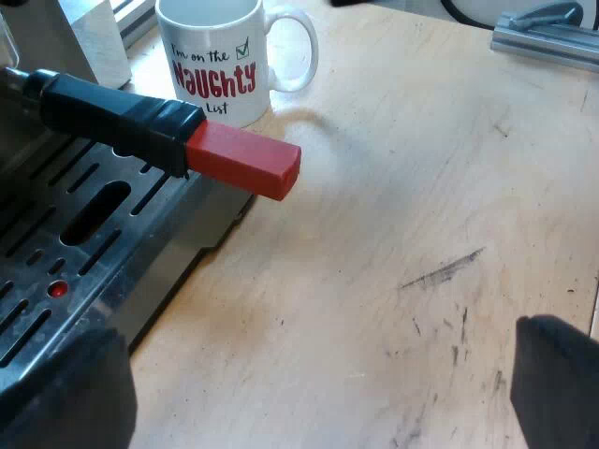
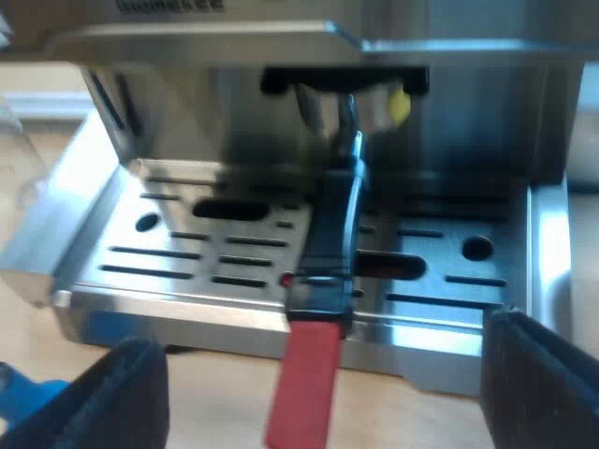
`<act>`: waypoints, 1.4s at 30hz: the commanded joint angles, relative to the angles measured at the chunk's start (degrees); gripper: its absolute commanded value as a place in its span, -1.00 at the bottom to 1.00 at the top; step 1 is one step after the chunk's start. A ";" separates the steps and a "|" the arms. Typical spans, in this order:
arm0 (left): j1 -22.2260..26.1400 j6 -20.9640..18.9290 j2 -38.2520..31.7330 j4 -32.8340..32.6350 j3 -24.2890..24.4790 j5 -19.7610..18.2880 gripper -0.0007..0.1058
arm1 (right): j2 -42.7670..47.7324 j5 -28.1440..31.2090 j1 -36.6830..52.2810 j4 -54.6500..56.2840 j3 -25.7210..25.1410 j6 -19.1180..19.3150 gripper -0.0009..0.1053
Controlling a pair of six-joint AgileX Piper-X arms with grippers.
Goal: Grind coffee beans and then tamp
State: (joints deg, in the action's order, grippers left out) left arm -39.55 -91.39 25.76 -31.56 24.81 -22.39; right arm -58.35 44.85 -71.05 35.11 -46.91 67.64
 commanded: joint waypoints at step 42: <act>-0.26 -0.01 0.06 1.05 0.09 -0.53 0.56 | -17.04 -12.10 9.76 -1.96 -2.55 -3.13 0.33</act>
State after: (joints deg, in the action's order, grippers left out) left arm -39.55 -91.39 25.76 -31.31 24.81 -22.39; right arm -75.37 32.47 -61.98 33.65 -49.41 63.78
